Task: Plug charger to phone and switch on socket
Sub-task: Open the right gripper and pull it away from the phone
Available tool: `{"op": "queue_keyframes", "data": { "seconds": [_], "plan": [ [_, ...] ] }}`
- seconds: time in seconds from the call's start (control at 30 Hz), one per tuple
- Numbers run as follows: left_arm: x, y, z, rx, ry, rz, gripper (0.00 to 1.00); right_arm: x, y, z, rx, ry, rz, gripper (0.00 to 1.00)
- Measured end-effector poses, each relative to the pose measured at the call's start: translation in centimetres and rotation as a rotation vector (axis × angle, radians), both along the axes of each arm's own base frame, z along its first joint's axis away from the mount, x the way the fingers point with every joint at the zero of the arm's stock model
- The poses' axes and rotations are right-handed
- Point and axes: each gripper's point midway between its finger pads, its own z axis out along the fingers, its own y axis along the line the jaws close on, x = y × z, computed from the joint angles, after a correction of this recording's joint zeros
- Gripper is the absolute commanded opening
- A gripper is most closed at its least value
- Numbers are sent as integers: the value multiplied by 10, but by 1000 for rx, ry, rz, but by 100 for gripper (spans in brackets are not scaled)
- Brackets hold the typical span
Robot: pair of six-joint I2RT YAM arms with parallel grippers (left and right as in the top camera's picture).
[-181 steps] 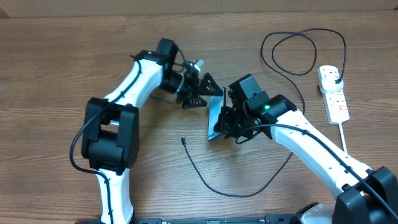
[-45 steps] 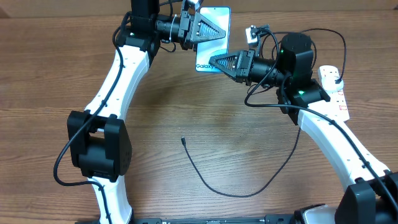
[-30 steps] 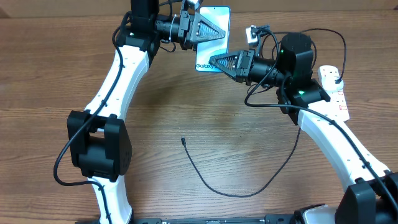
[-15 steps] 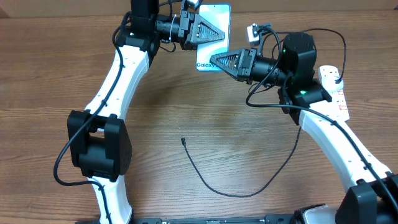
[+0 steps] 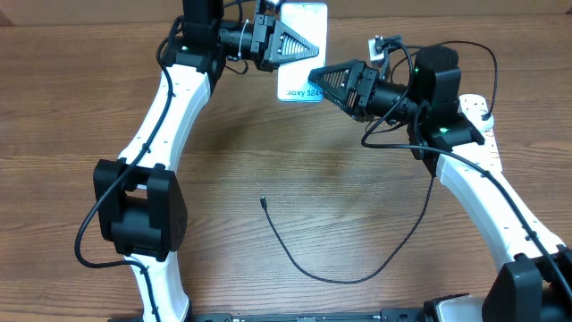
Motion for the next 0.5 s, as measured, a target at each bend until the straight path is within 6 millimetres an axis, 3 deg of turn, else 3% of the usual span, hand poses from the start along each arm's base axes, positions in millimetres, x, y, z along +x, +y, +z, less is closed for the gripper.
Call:
{"op": "queue_keyframes", "data": {
  "seconds": [0.13, 0.27, 0.37, 0.5],
  "plan": [
    [-2, 2, -9, 12, 46, 5, 4, -1, -15, -18, -36, 69, -20, 100],
    [-1, 1, -30, 61, 129, 52, 4, -8, -33, -41, -88, 163, -31, 100],
    [-9, 4, -56, 141, 292, 89, 4, -14, -61, -77, -175, 305, -112, 100],
    [-30, 16, -109, 371, 557, 180, 4, -21, -103, -113, -303, 451, -249, 100]
  ]
}}
